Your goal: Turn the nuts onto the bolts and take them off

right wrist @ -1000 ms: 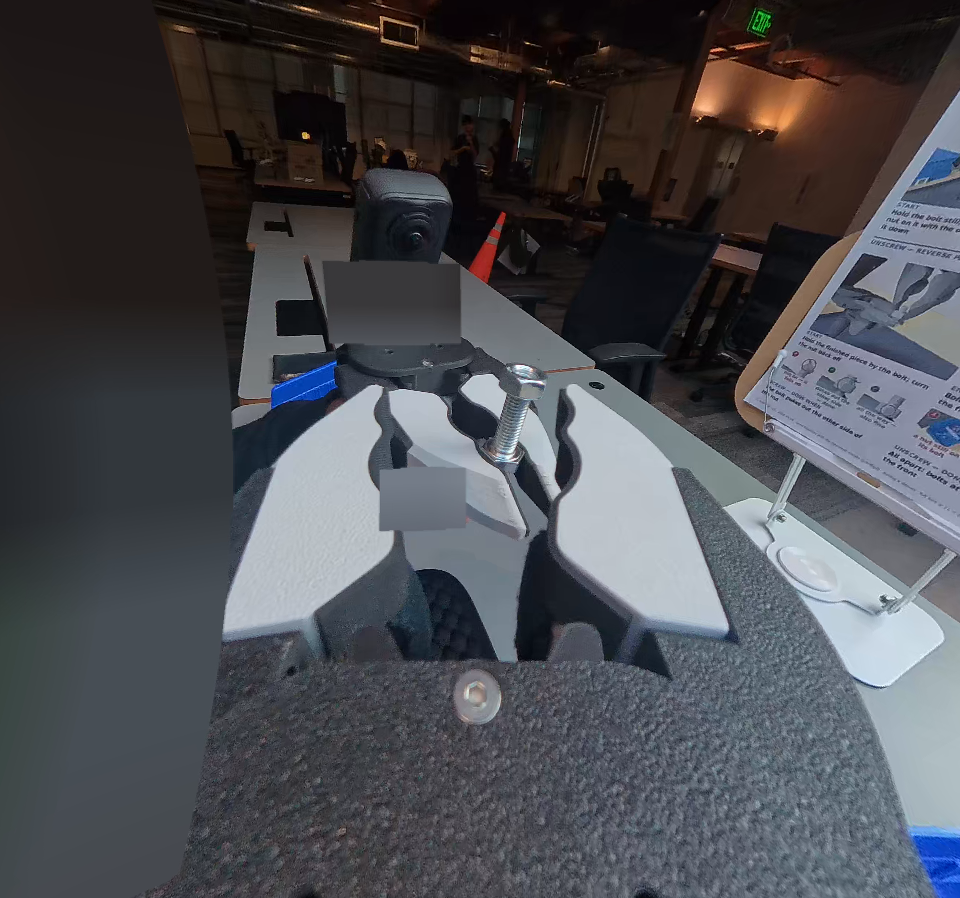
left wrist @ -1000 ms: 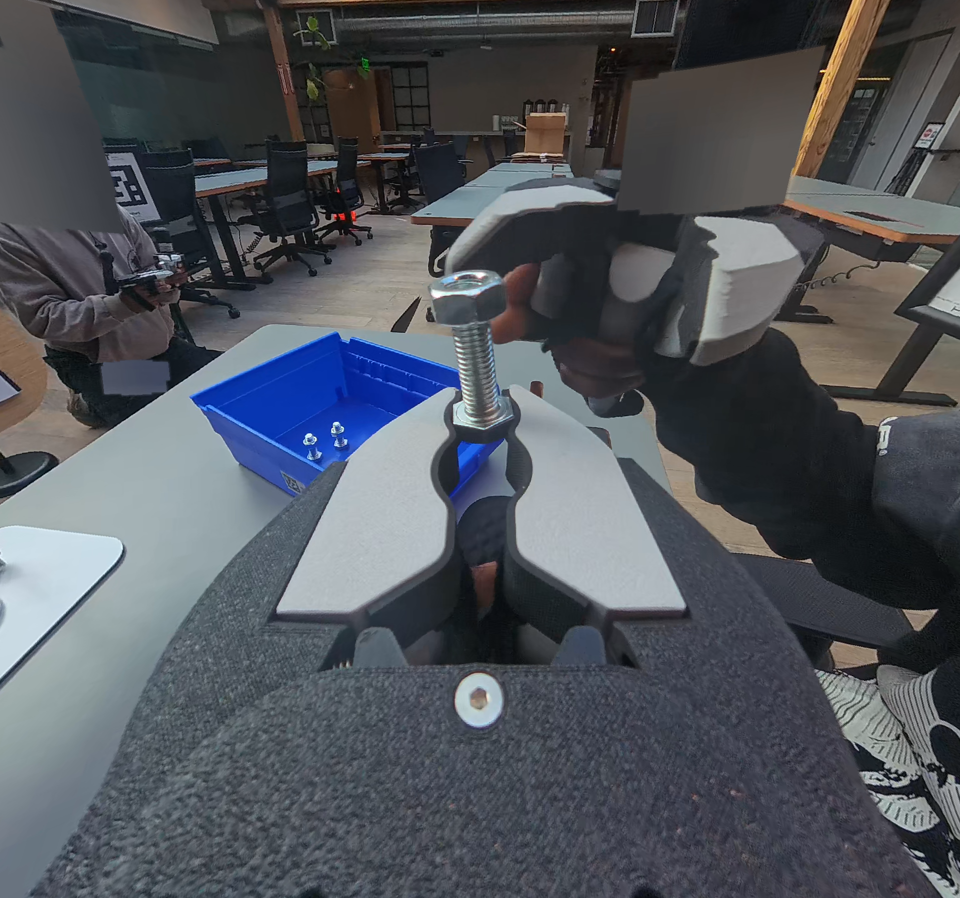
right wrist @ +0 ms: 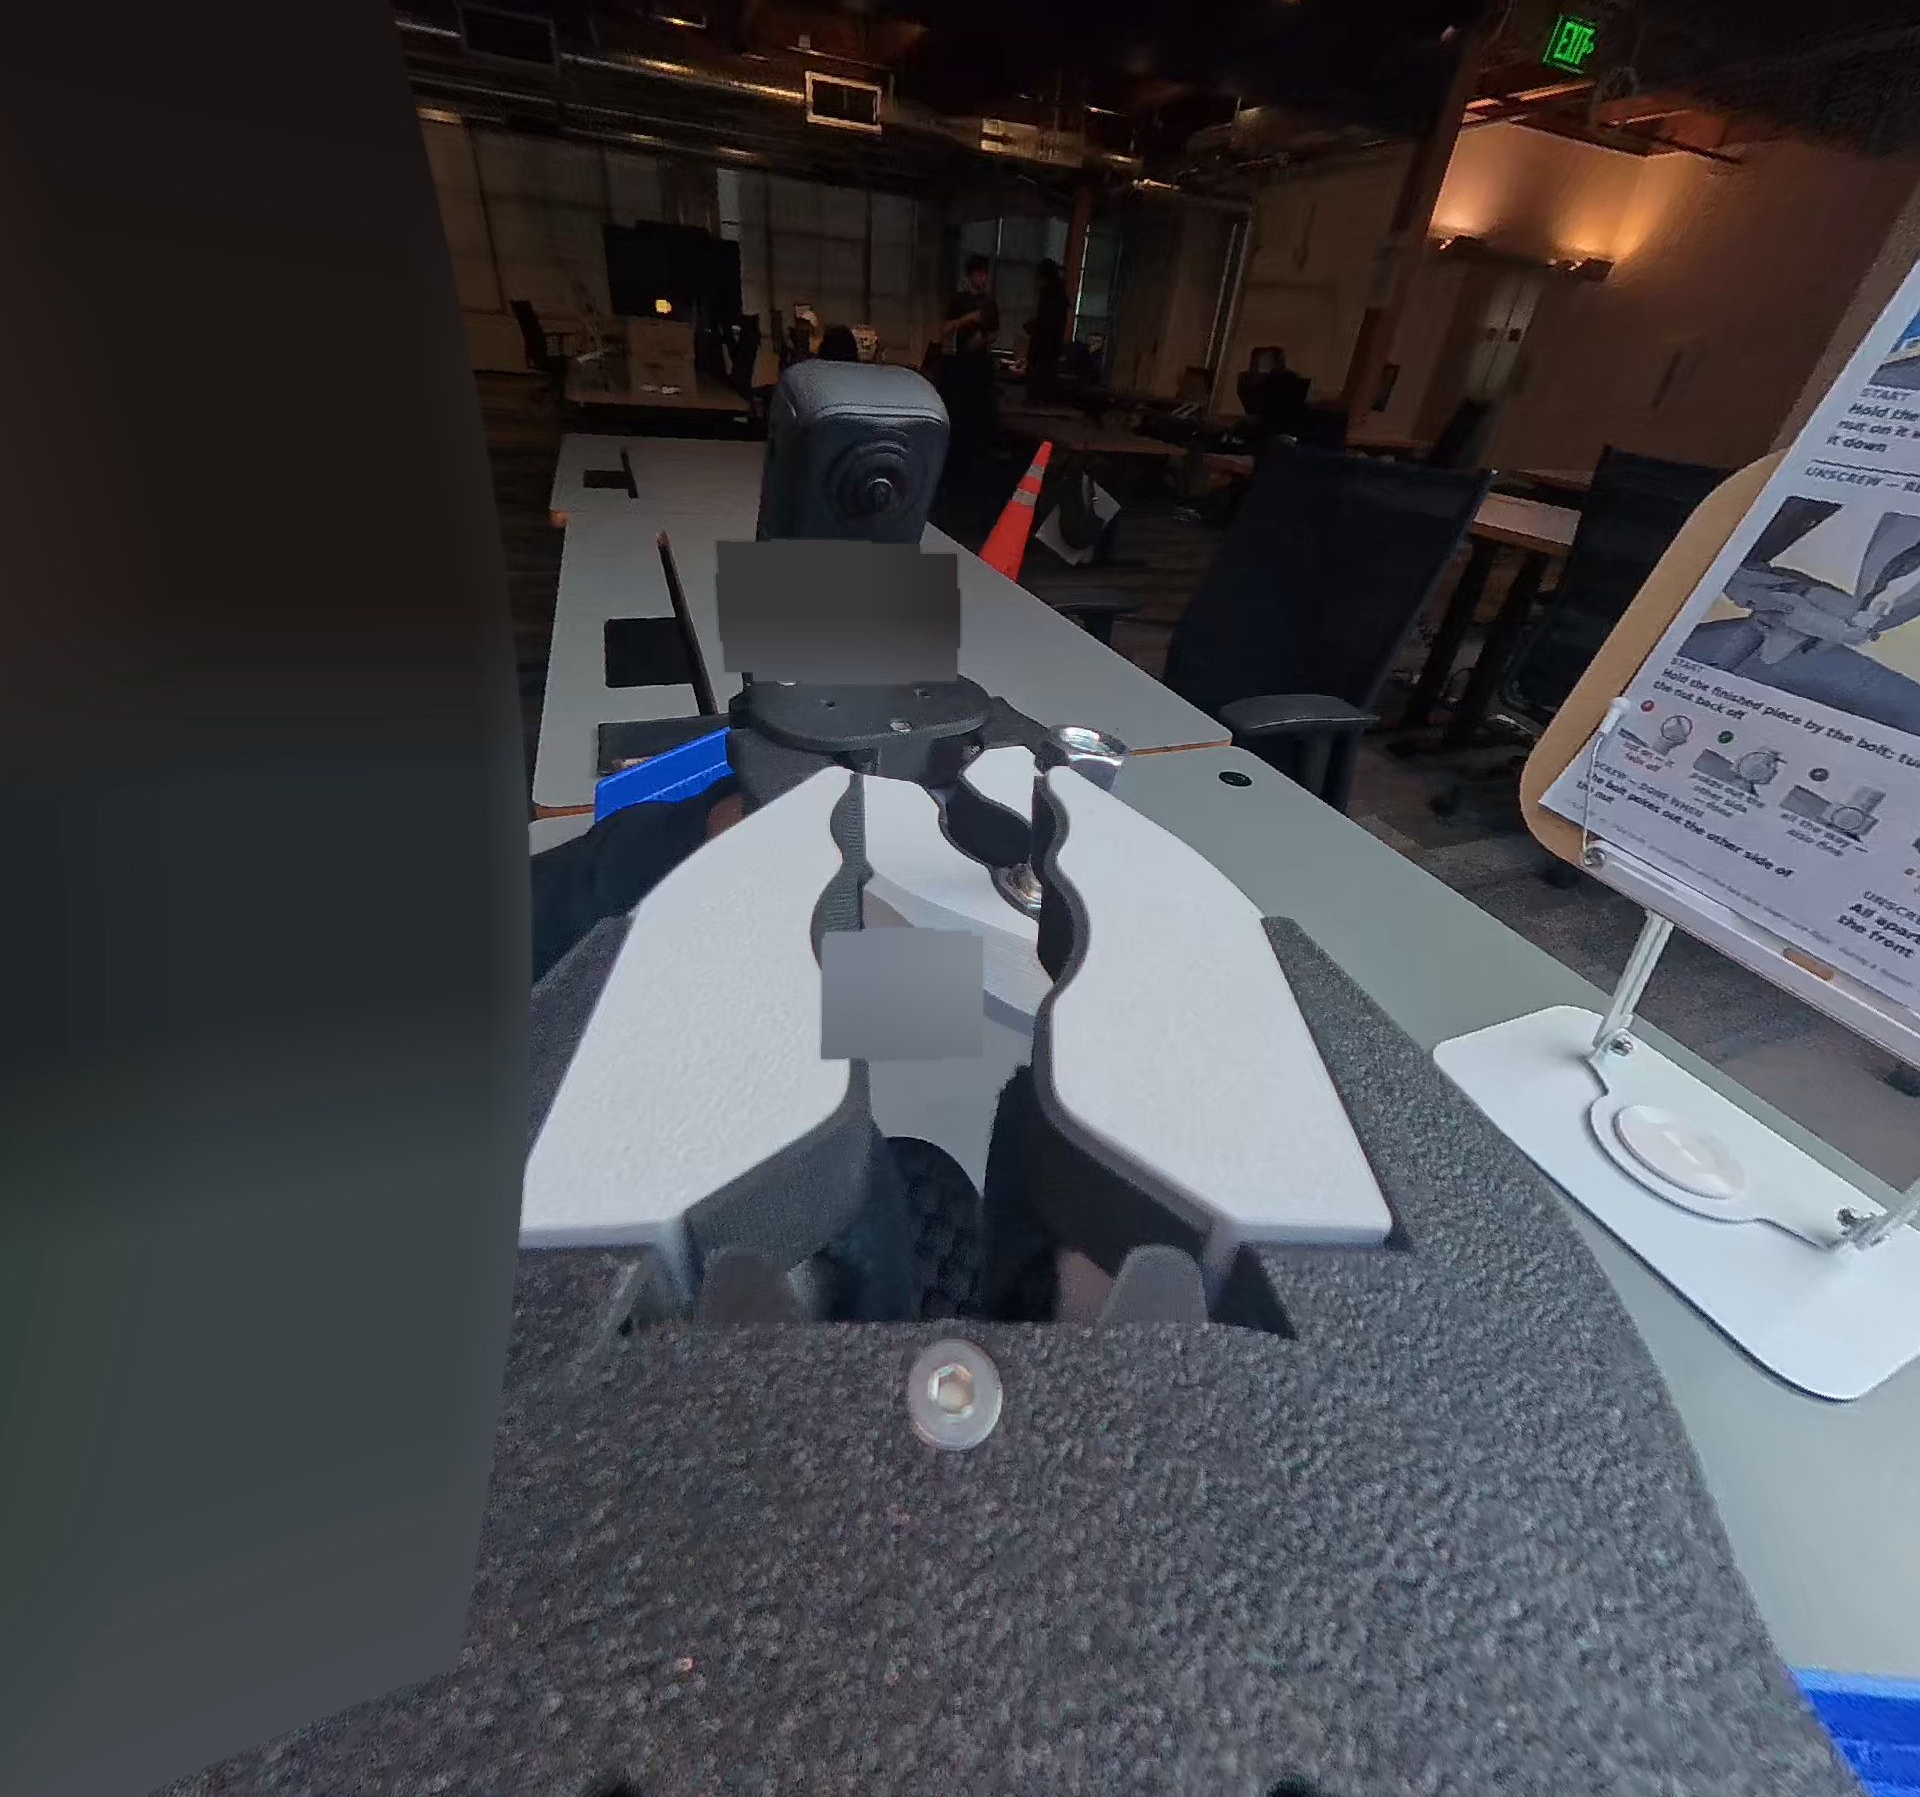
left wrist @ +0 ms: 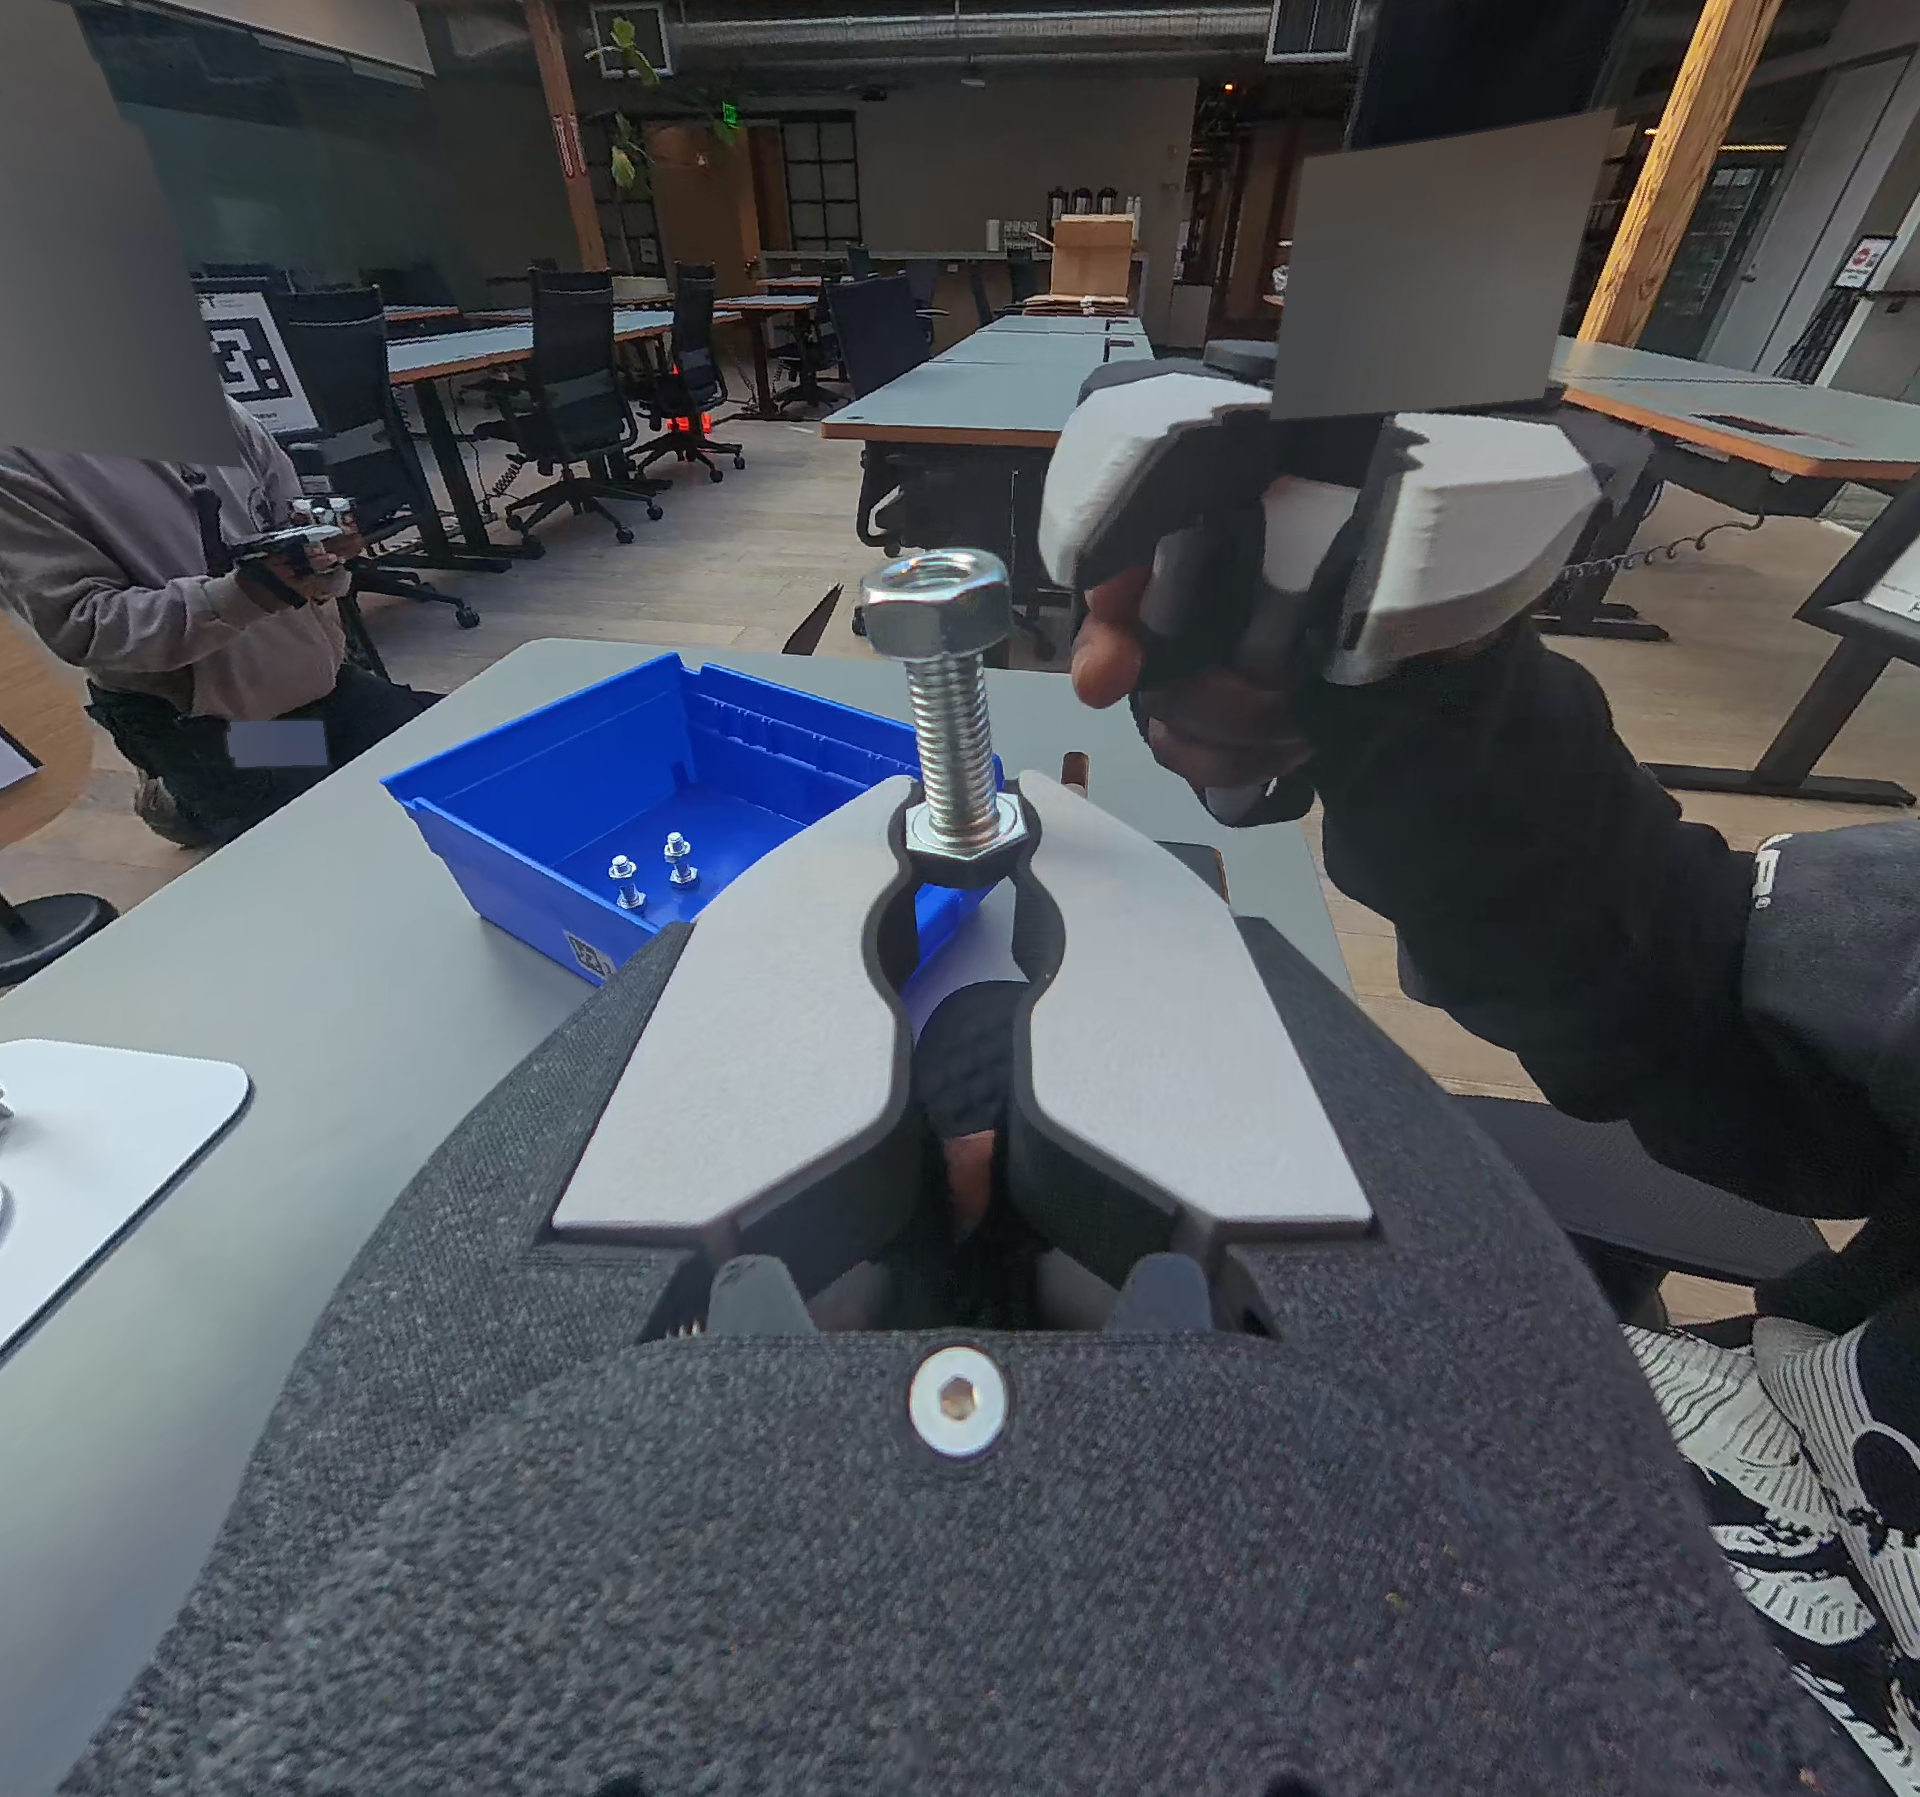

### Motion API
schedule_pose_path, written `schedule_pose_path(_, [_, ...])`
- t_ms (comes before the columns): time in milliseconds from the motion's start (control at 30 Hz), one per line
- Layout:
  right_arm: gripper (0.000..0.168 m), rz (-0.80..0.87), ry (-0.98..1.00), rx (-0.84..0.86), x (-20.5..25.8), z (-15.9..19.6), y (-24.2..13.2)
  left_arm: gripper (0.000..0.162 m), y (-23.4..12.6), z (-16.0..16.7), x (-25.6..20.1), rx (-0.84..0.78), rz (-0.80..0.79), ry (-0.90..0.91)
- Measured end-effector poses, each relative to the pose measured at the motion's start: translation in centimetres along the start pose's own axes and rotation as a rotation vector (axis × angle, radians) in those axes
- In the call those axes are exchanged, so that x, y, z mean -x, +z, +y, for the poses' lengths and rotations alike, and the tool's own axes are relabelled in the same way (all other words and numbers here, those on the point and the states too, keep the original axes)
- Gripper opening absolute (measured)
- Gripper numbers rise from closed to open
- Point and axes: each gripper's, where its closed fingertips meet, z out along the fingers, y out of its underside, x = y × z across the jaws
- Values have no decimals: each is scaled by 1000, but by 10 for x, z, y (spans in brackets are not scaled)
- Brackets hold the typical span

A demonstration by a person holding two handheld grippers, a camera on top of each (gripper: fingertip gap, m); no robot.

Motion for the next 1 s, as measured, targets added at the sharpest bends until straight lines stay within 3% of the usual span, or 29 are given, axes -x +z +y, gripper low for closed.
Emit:
schedule_pose_path(267, [68, 32, 7, 35, -11, 9, 12, 14, 4, 2, -5, 7, 20, 1])
schedule_pose_path(467, [56, 14, 17, 32, -5, 7, 9, 14, 4, 4, -4, 8, 12, 3])
schedule_pose_path(567, [33, -19, 21, 1, 2, 2, 0, 14, 1, 3, -1, 5, 0, 0])
schedule_pose_path(633, [28, -9, 18, -18, 2, -1, -3, 14, 1, 3, 0, 2, 0, -5])
schedule_pose_path(700, [32, 27, -2, -4, -5, 3, -3, 14, 1, 3, -1, 3, 2, -1])
schedule_pose_path(867, [67, 27, 26, 39, -9, 13, 10, 14, 4, 3, -7, 6, 19, 4])
schedule_pose_path(1000, [69, -5, 15, 48, -2, 14, 16, 14, 6, 5, -10, 14, 26, 7])
